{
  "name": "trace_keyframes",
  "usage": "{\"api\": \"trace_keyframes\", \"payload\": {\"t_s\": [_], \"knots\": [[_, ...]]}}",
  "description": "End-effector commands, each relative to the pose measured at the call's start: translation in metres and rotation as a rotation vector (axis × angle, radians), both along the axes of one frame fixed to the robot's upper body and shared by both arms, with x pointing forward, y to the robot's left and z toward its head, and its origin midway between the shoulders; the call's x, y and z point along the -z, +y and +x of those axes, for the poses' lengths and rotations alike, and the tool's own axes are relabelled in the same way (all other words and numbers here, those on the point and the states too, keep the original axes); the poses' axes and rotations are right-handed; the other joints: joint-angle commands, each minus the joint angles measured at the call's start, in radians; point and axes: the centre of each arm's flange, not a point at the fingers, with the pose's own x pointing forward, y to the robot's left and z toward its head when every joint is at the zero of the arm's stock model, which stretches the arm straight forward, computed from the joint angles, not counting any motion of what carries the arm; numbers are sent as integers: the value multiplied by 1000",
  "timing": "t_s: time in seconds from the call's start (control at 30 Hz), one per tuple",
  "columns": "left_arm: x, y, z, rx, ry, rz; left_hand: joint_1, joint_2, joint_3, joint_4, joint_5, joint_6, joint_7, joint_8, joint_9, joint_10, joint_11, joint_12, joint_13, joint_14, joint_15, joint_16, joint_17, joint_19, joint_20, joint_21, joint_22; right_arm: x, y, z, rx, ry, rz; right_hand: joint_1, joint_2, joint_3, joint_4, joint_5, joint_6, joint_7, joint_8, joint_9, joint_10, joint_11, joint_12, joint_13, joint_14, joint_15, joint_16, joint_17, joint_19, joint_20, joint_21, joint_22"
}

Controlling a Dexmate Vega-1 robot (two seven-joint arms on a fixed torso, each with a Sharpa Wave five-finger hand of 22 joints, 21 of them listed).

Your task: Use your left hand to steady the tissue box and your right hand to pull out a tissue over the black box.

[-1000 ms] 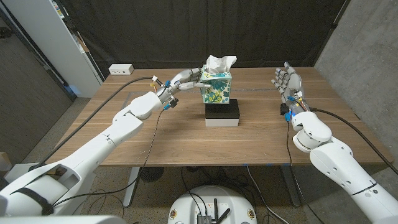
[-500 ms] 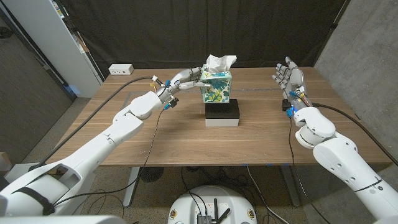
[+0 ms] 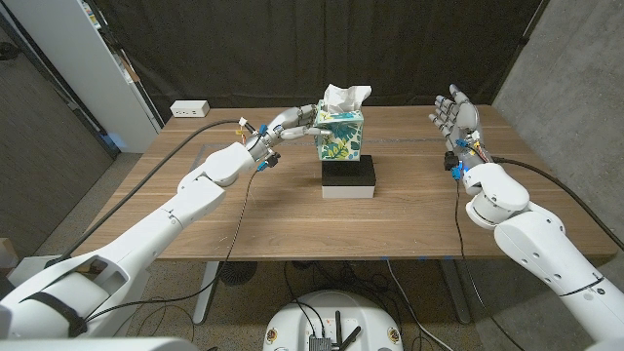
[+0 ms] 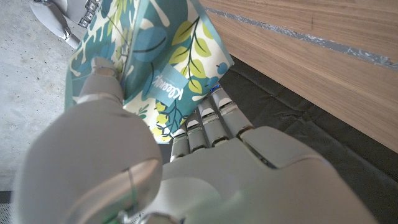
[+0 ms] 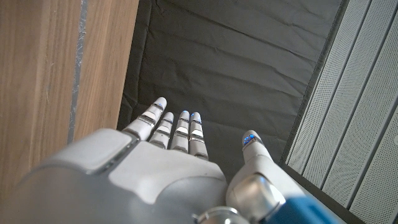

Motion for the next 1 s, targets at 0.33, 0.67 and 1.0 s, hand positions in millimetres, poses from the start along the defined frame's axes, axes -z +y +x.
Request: {"api": "trace_keyframes", "payload": {"t_s": [0.33,0.67,1.0], "knots": [[-1,-4,-1,3,-3,4,-2,12,13,0,2,14,6,6,0,6,3,-3,2,9,-102,-2,3,3,-10,-3,3,-23,-2,-16,218,21,-187,-6,42,5,5,2,-2,4,-3,3,-6,-6,-2,1,4,-2,3,2,12,4,4,6],[0,-6,-4,3,-5,6,-4,11,14,-1,1,15,3,6,-1,6,2,-3,2,10,-103,-2,3,3,-12,-4,3,-37,1,-28,329,-8,-351,-2,43,9,4,3,-3,-3,-3,3,-7,-19,-2,1,3,-13,3,2,11,-2,3,5],[1,-6,-5,1,-4,6,-6,11,17,-2,1,15,4,5,-2,5,3,-4,2,9,-102,-2,2,3,-13,-4,3,-49,13,-33,448,-46,-560,7,45,15,0,5,-7,-23,-4,3,-12,-37,-4,0,0,-23,0,0,3,-6,-1,5]]}}
